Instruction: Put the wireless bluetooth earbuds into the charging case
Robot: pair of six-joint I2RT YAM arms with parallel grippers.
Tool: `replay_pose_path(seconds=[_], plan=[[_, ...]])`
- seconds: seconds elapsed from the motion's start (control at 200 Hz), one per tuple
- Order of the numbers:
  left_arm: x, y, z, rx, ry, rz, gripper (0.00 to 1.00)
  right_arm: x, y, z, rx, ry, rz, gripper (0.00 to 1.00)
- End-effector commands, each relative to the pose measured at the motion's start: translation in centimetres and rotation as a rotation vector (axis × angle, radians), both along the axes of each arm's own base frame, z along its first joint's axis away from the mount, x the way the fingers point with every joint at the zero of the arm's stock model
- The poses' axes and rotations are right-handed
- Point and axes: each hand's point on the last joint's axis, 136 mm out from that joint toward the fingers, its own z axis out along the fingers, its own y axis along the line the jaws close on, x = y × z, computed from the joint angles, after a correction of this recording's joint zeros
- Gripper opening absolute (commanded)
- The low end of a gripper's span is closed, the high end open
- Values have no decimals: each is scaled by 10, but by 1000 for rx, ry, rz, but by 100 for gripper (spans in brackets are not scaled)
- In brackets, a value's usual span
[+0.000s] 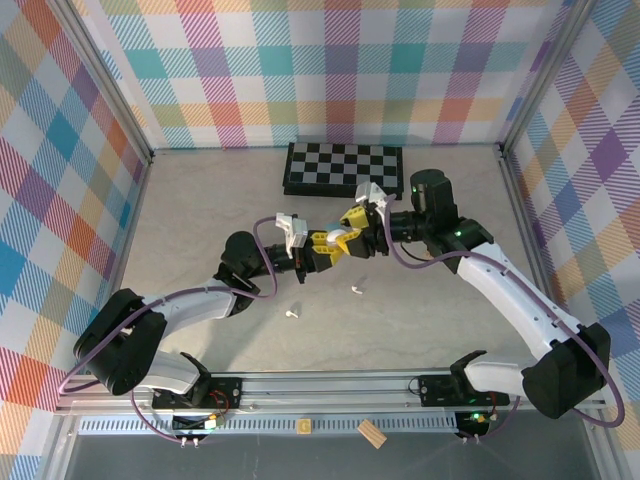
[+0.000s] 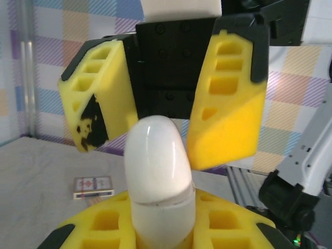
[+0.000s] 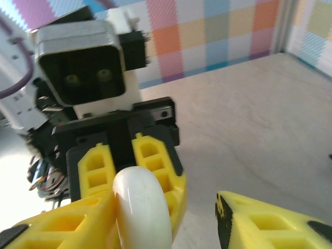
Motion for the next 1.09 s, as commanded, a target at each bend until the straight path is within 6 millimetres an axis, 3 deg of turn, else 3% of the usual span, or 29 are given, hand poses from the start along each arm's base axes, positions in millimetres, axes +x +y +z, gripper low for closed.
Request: replay_pose_path(seconds=[0.0,0.225,0.375,0.525,0.745,1.09], plan=[[-16,1,9,-25,-115,-33,12,33,-8,17,37,-22,-176,61],[-14,4,-7,-18,-187,-8,12,21,-5,25,98,59,-135,74],[-15,13,-18,-10,-227,4,12,41,-25,17,116,183,-332,80],[-19,23,-26,8,-245,37,12,58,-56,-36,-49,436,-579,78],[-30,34,-43,78,-228,49,12,38,-79,-117,-443,568,-615,82],[-42,60,-79,173,-165,147,12,19,-66,-189,-992,481,-436,79]])
